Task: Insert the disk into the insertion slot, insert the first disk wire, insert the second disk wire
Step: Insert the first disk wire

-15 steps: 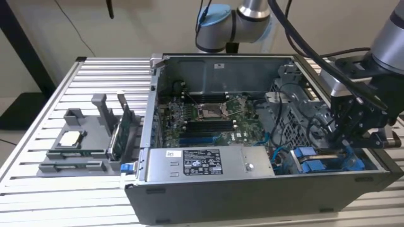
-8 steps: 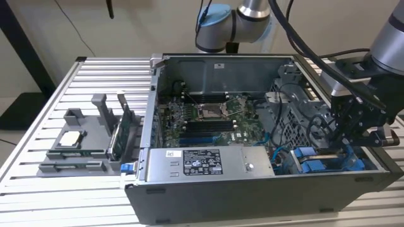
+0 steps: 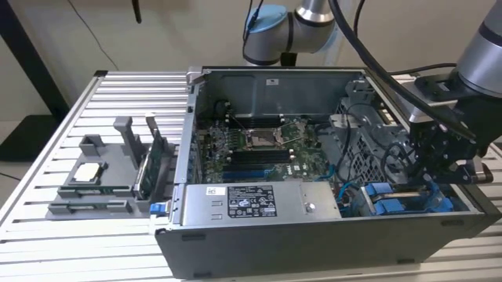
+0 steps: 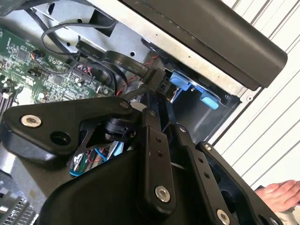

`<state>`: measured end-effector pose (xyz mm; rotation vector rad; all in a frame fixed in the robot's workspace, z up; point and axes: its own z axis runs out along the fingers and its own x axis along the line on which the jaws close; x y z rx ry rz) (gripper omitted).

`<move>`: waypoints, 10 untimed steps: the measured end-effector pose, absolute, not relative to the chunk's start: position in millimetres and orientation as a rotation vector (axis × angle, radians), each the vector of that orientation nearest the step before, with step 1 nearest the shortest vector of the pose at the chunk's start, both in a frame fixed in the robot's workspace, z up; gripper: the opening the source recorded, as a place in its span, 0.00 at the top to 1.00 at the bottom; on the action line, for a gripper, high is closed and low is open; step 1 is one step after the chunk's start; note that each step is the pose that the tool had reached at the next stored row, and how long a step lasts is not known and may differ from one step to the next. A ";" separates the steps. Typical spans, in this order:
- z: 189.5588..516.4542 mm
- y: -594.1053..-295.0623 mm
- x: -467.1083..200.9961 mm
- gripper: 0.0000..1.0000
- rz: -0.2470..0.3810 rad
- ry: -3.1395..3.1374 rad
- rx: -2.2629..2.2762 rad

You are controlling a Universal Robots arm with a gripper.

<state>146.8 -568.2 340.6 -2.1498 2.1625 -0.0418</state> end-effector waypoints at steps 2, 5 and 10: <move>340.4 -568.1 147.2 0.81 -0.042 2.162 -2.150; 340.4 -568.1 147.3 0.81 -0.042 2.163 -2.149; 340.3 -568.5 147.5 0.81 -0.042 2.165 -2.148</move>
